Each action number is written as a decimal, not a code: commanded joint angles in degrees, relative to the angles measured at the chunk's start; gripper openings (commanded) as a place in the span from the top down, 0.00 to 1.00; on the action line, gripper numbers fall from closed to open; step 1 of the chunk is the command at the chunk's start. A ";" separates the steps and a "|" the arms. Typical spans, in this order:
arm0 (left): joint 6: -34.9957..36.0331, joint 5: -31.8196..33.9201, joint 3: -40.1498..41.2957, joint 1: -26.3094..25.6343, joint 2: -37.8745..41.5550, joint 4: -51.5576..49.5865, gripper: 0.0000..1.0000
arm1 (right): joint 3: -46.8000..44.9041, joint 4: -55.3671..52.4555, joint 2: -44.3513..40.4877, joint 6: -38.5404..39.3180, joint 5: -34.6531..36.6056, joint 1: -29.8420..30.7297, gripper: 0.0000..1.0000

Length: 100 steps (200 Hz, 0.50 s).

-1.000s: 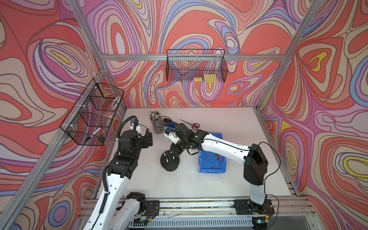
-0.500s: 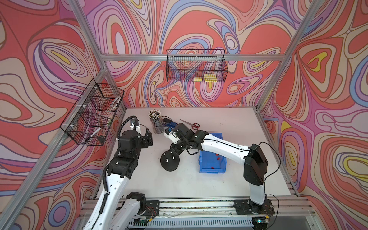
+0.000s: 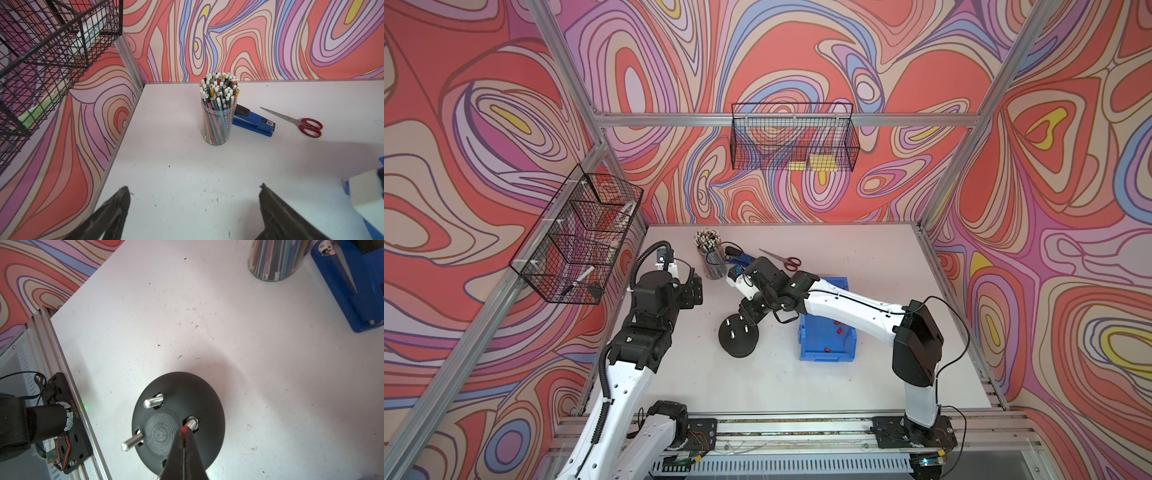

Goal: Cover the protruding screws with screw protection sleeves
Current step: Attach the screw protection sleeve to the screw.

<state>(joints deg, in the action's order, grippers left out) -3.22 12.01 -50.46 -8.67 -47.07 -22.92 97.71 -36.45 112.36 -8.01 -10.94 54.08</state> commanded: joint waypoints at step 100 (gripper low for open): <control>0.23 0.37 0.47 0.25 -0.21 0.86 0.03 | -0.27 -0.32 -0.48 1.32 -0.22 0.57 0.84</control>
<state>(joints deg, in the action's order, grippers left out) -3.22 12.03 -50.46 -8.67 -47.35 -22.92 97.71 -36.86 112.36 -7.01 -10.98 54.11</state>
